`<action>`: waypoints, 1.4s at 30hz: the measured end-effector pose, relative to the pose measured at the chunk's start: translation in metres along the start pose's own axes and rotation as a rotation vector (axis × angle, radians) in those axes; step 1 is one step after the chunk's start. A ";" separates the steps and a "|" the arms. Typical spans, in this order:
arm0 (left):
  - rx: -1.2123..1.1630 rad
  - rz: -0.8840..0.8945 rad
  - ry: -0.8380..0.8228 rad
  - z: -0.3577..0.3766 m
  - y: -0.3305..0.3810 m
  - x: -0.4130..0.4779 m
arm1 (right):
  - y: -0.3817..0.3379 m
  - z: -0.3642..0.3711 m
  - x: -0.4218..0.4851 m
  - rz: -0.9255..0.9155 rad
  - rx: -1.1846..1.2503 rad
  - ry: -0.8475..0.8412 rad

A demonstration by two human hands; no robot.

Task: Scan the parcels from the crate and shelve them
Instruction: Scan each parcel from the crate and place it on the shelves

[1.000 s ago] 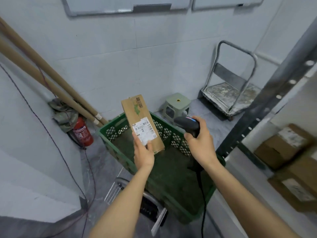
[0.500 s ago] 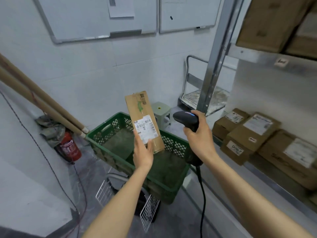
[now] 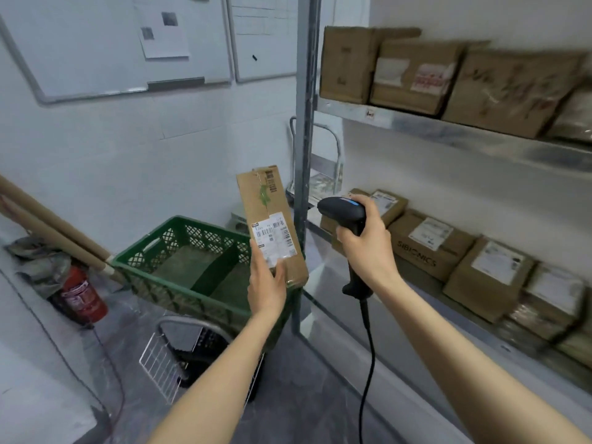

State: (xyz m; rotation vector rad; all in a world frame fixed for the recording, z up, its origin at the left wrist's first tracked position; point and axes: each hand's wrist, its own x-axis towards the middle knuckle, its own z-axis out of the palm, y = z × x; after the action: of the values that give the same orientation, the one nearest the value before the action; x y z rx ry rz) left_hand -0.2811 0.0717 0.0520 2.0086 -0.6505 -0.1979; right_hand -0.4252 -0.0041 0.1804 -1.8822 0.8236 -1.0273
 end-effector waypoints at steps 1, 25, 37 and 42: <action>-0.002 0.021 -0.018 0.001 0.004 -0.006 | -0.003 -0.007 -0.006 -0.002 -0.007 0.023; -0.156 0.443 -0.531 0.024 0.075 -0.187 | -0.050 -0.116 -0.222 0.174 -0.216 0.523; -0.164 0.557 -0.581 0.082 0.135 -0.305 | -0.049 -0.234 -0.300 0.195 -0.274 0.618; -0.155 0.578 -0.583 0.100 0.157 -0.354 | -0.047 -0.280 -0.330 0.191 -0.289 0.629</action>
State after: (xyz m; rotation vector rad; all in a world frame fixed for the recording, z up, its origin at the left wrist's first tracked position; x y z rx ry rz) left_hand -0.6767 0.1204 0.0895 1.5300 -1.5021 -0.4721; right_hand -0.8137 0.1916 0.2018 -1.6682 1.5516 -1.4625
